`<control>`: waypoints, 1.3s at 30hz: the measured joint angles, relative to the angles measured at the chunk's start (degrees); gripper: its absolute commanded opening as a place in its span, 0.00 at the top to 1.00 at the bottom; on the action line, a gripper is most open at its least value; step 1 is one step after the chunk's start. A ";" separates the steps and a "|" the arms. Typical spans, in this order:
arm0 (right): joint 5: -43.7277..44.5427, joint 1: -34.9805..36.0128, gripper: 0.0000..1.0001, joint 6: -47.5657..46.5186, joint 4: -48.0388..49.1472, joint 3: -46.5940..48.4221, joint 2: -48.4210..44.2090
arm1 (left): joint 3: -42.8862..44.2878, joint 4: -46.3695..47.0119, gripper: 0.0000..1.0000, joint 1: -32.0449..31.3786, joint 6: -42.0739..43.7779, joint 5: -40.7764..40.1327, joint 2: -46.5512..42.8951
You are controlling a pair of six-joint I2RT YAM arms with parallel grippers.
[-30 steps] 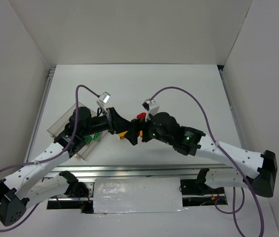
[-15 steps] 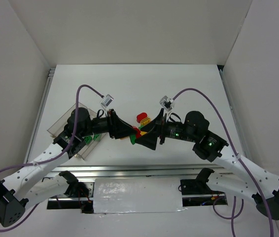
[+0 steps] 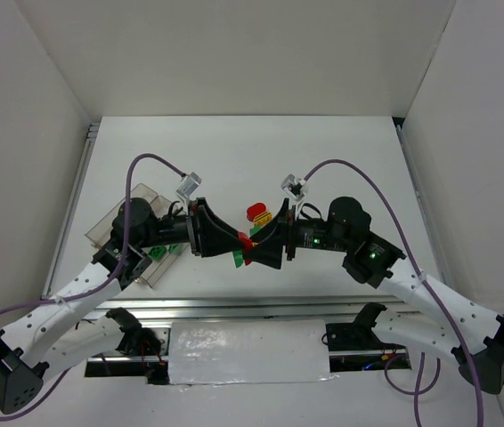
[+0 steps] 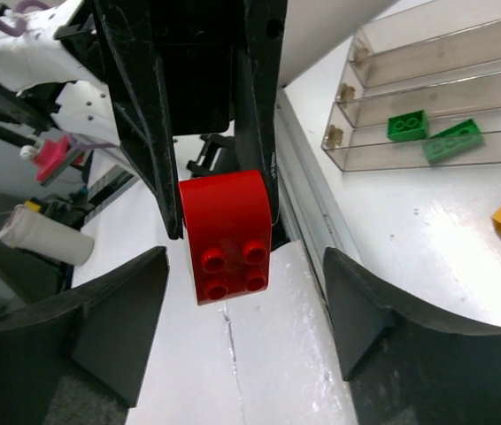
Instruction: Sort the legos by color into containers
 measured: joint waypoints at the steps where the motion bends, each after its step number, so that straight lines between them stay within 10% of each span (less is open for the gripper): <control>1: -0.68 -0.04 0.29 0.00 0.28 -0.11 0.00 | 0.00 0.17 1.00 0.00 -0.02 0.22 -0.20; 7: -6.01 -0.09 0.74 1.40 4.59 -1.27 0.37 | -0.02 1.73 1.00 0.00 -0.11 1.27 -0.76; 10: -7.89 -0.42 0.78 2.25 5.99 -1.42 0.90 | -0.02 2.29 1.00 0.04 -0.17 1.92 -0.90; 12: -8.44 -0.48 0.99 2.67 6.49 -1.49 1.05 | -0.04 2.36 0.78 0.04 -0.15 1.99 -0.90; 13: -8.72 -0.52 1.00 3.08 7.06 -1.70 1.14 | -0.04 2.27 0.54 0.04 -0.11 1.95 -0.94; 18: -9.03 -0.59 1.00 4.79 8.57 -2.03 1.55 | -0.04 -1.38 0.00 0.02 1.81 -1.44 -2.97; 39: -5.14 -1.05 1.00 6.97 9.42 -2.12 -0.48 | 1.36 -10.93 0.01 -0.02 5.88 -14.93 -10.99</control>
